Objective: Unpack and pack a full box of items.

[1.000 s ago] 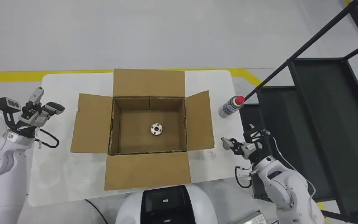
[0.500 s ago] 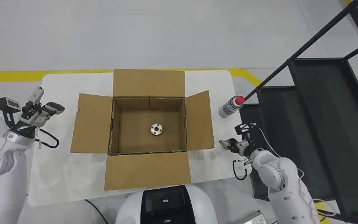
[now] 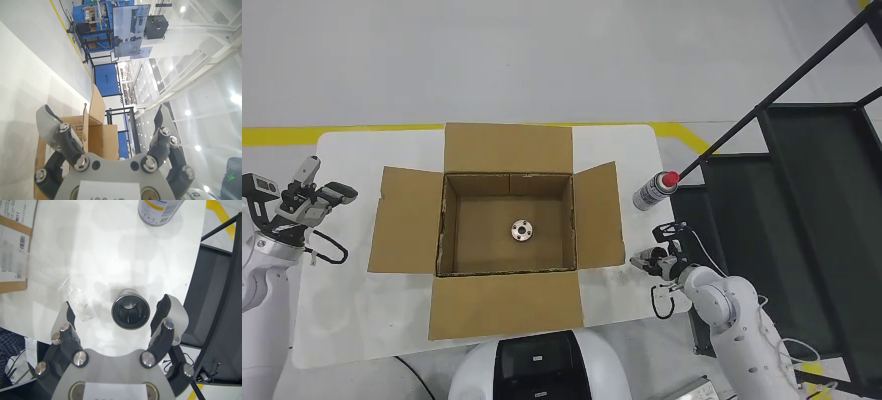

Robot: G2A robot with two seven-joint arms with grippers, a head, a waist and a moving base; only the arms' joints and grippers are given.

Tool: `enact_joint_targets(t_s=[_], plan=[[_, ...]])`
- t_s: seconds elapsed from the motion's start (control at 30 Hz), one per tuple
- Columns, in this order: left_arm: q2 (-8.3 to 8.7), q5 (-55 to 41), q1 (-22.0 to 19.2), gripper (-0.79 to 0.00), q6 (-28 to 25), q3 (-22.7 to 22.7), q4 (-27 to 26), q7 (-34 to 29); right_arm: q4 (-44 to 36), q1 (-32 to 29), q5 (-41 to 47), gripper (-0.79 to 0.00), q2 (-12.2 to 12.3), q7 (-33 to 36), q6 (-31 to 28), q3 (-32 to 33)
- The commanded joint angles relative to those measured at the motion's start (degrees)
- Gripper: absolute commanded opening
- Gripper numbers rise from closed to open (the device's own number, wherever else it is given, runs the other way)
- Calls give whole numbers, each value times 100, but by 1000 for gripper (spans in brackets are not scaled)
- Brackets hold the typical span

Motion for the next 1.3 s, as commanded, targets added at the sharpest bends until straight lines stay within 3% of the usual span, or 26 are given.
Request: enact_joint_targets(t_s=[0.0,0.07,0.1,0.13,0.17,0.2,0.77,1.27], plan=[[0,0,0,0,0,0,0,0,125,100,-28,0,5,46,13,-44],[0,0,0,0,0,0,0,0,212,175,-27,-46,9,67,28,-83],[0,0,0,0,0,0,0,0,237,202,-38,-345,11,89,46,-97],[0,0,0,0,0,0,0,0,250,220,-36,-517,14,99,55,-109],[0,0,0,0,0,0,0,0,257,227,-48,-763,17,109,66,-118],[0,0,0,0,0,0,0,0,253,223,-73,-785,21,137,85,-124],[0,0,0,0,0,0,0,0,-289,-97,-218,-785,89,231,262,-58],[0,0,0,0,0,0,0,0,-3466,-1359,-988,-785,178,991,675,562]])
